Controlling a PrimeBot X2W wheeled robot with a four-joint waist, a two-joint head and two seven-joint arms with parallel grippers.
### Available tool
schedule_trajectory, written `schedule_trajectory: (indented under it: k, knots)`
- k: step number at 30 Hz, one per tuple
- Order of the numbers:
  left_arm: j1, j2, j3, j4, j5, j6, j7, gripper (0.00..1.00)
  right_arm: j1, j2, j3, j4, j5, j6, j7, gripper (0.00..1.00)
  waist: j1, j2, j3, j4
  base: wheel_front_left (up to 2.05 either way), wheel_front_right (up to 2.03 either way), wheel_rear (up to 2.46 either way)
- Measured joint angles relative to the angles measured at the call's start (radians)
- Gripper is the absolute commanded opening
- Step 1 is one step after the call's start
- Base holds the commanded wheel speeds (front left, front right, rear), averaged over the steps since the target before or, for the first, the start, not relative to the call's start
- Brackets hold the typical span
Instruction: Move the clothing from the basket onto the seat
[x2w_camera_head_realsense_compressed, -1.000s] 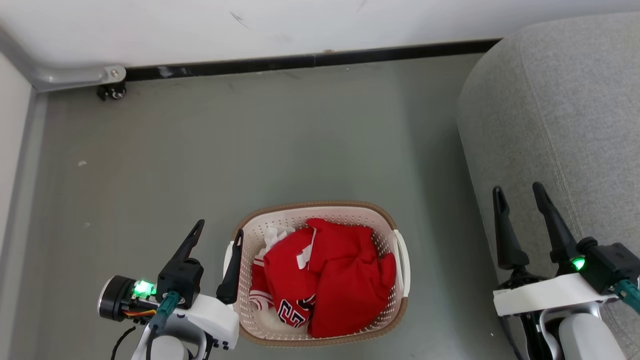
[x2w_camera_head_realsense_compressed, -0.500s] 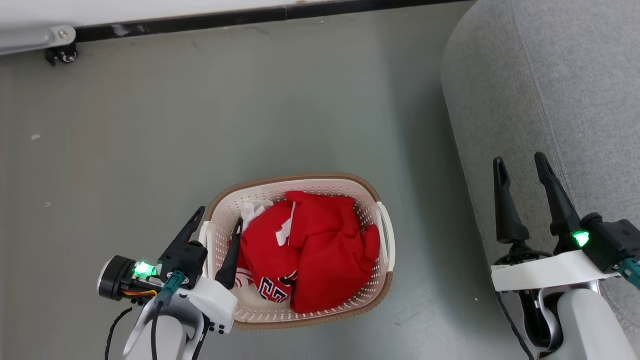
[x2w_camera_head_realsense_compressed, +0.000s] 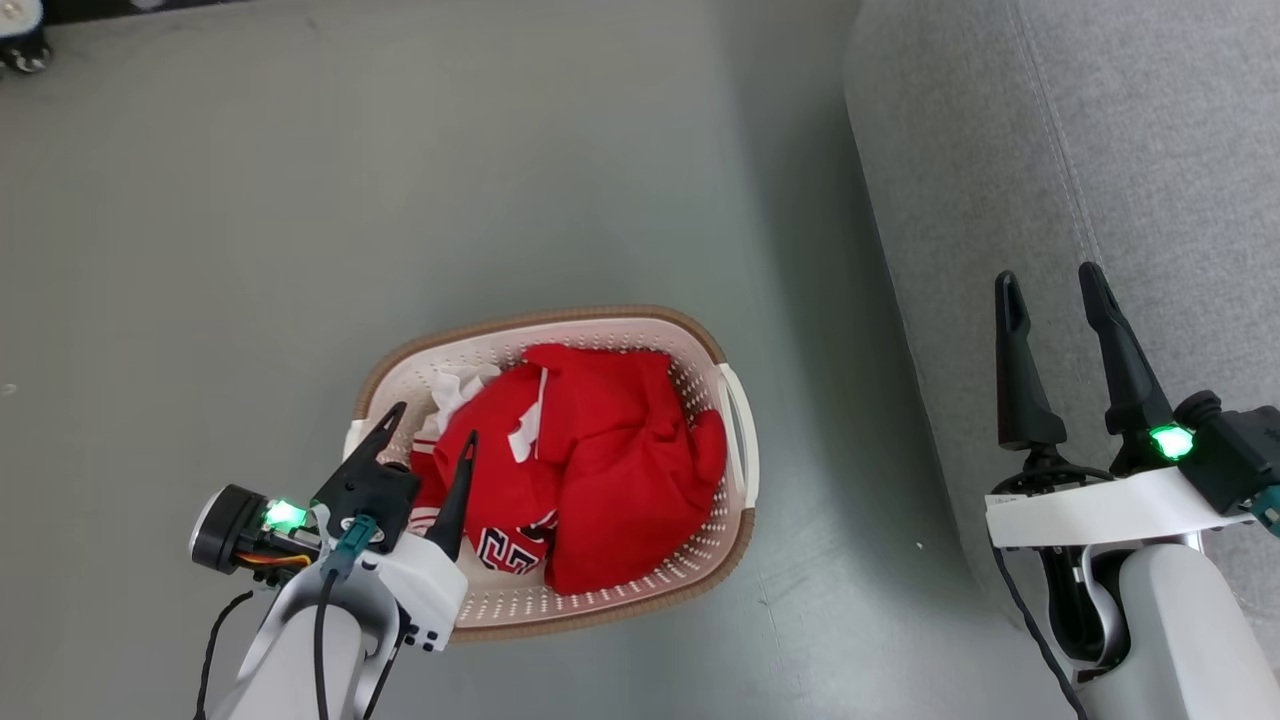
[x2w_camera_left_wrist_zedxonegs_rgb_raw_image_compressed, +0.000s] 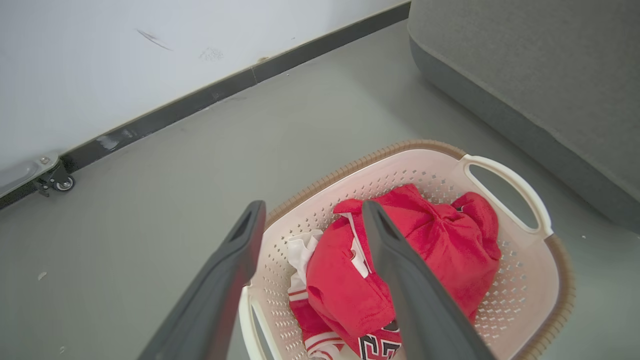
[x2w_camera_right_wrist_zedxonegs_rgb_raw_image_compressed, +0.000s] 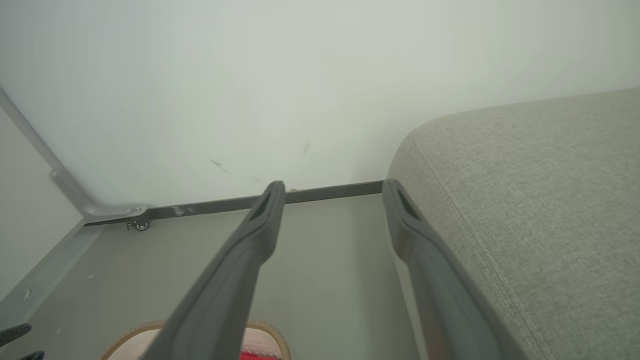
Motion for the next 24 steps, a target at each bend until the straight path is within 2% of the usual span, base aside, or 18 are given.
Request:
schedule_trajectory:
  k: [24]
  knots:
    - [-0.137, 0.046, -0.064, 0.170, 0.082, -0.030, 0.021, 1.00, -0.084, 0.000, 0.030, 0.001, 0.047, 0.000, -0.009, 1.00, 0.0000, 0.0000, 0.143, -0.080, 0.00, 0.00, 0.00]
